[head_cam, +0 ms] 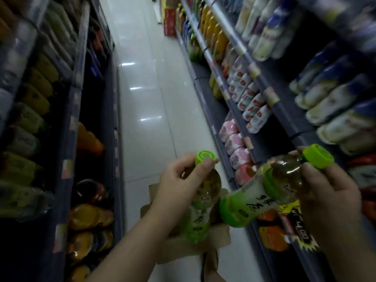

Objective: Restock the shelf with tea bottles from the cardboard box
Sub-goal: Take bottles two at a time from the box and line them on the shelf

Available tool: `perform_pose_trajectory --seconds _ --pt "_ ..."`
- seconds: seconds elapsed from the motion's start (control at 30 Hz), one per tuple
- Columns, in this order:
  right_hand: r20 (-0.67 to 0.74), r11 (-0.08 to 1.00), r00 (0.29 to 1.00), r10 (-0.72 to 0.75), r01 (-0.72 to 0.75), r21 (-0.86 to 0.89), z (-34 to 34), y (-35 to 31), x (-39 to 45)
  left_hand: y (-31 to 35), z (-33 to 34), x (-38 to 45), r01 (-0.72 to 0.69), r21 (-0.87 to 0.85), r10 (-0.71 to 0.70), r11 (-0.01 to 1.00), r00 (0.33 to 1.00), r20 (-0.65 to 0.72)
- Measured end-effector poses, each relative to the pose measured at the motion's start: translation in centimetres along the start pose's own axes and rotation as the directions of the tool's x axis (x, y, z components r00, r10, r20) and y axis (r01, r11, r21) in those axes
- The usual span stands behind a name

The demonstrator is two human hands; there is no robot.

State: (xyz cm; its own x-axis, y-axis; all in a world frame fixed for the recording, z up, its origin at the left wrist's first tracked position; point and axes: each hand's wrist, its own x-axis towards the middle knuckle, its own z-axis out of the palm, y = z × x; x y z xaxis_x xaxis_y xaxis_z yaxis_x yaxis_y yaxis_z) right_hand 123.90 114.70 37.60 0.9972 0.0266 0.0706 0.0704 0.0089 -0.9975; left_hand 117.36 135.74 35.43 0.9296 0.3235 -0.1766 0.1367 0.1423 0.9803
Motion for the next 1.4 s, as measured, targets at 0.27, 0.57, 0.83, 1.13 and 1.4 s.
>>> perform_pose_trajectory --seconds 0.27,0.57,0.83,1.13,1.4 --pt "-0.290 0.990 0.957 -0.011 0.052 0.135 -9.4 -14.3 -9.9 16.1 10.4 -7.8 -0.118 0.048 0.080 0.992 0.869 0.488" --pt "-0.675 0.988 0.737 -0.031 0.127 0.093 -23.0 -22.9 -24.4 21.9 25.5 -20.4 -0.133 0.043 0.039 0.990 0.558 0.829" --pt "-0.871 0.991 0.490 -0.030 0.126 0.036 -33.0 -27.6 -34.9 22.2 38.1 -32.2 -0.198 -0.060 0.105 0.978 0.227 0.968" --pt "-0.900 0.981 0.417 -0.126 0.185 -0.051 -41.1 -29.8 -39.4 19.6 47.8 -39.4 -0.186 -0.130 0.172 0.974 0.226 0.959" --pt "-0.871 0.945 0.383 -0.309 0.229 -0.234 -45.0 -28.8 -37.5 17.9 52.0 -40.5 -0.268 -0.292 0.369 0.918 0.309 0.877"
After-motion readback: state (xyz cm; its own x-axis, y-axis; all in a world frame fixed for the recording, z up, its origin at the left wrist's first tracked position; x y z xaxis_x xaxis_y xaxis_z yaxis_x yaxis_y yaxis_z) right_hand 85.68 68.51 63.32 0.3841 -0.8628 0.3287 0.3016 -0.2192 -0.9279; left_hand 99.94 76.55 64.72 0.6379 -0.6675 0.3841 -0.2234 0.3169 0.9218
